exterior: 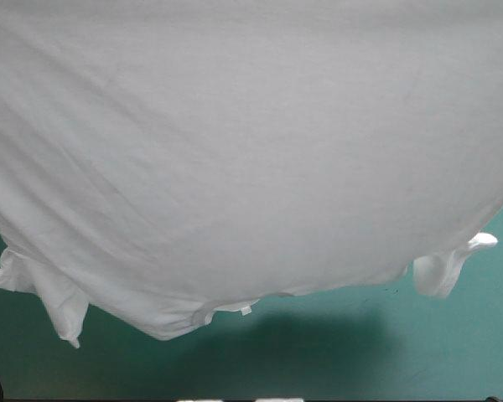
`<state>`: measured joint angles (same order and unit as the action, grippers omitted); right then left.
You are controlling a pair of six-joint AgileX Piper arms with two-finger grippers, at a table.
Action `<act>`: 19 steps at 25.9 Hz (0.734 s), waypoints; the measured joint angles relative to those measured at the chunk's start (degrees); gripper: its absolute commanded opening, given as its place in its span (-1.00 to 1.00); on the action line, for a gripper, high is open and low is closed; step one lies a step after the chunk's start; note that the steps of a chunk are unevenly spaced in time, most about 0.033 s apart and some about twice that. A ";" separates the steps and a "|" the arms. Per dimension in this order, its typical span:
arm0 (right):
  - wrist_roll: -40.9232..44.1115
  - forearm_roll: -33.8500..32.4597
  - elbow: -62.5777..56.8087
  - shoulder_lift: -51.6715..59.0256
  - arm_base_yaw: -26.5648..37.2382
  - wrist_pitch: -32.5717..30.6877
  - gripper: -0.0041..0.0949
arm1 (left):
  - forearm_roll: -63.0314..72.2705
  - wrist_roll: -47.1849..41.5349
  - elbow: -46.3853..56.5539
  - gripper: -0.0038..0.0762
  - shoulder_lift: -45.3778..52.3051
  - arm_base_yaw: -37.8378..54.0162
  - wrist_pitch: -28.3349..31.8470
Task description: Fold the cloth
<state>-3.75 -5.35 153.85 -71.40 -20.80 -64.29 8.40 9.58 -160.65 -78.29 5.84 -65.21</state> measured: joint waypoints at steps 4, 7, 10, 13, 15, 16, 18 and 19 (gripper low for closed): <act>-0.59 2.54 -5.90 -6.83 0.00 7.96 -0.95 | 6.66 2.10 6.46 -0.92 -5.03 0.00 5.43; -0.78 3.06 -7.87 -14.43 0.00 14.90 -0.95 | 11.05 2.73 9.07 -0.92 -12.38 0.00 10.97; -0.27 3.00 -8.32 -19.12 0.00 19.36 -0.95 | 13.68 4.15 9.48 -0.92 -18.02 0.00 13.57; 0.29 3.11 -8.52 -22.01 0.00 23.80 -0.95 | 15.92 5.17 9.43 -0.92 -20.75 0.00 14.45; 0.35 3.11 -8.52 -22.68 0.00 26.48 -0.95 | 16.30 6.05 8.86 -0.92 -21.39 0.00 15.39; 0.39 3.05 -8.29 -22.68 0.00 27.38 -0.95 | 16.39 6.36 8.33 -0.92 -21.44 0.00 16.24; 0.52 2.45 -6.70 -22.61 0.00 28.57 -0.95 | 16.34 6.58 6.83 -0.92 -21.44 0.00 18.14; 0.52 1.98 -5.52 -22.55 0.00 28.96 -0.95 | 16.34 6.64 5.37 -0.92 -21.32 0.00 19.35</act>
<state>-3.22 -3.37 148.34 -93.95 -20.80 -35.33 24.74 16.22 -155.27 -99.61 5.84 -45.87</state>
